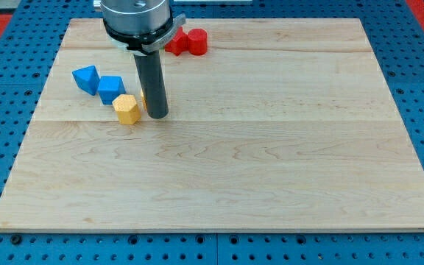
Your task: Point your arm at the bottom of green star
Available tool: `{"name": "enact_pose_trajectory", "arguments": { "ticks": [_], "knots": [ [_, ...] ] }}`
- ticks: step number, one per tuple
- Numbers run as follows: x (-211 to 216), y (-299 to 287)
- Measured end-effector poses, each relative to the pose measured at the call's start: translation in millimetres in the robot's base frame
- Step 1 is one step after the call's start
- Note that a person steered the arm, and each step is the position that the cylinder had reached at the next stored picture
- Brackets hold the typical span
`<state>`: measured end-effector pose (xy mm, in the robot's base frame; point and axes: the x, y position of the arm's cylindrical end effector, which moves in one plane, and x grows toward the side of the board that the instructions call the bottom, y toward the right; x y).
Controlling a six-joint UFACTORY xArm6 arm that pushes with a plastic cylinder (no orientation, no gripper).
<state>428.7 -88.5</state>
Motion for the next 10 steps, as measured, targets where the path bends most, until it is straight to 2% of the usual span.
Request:
{"name": "enact_pose_trajectory", "arguments": {
  "ticks": [4,5,7,9,10],
  "knots": [
    [-8,16],
    [-23,34],
    [-56,33],
    [-63,30],
    [-98,9]
  ]
}}
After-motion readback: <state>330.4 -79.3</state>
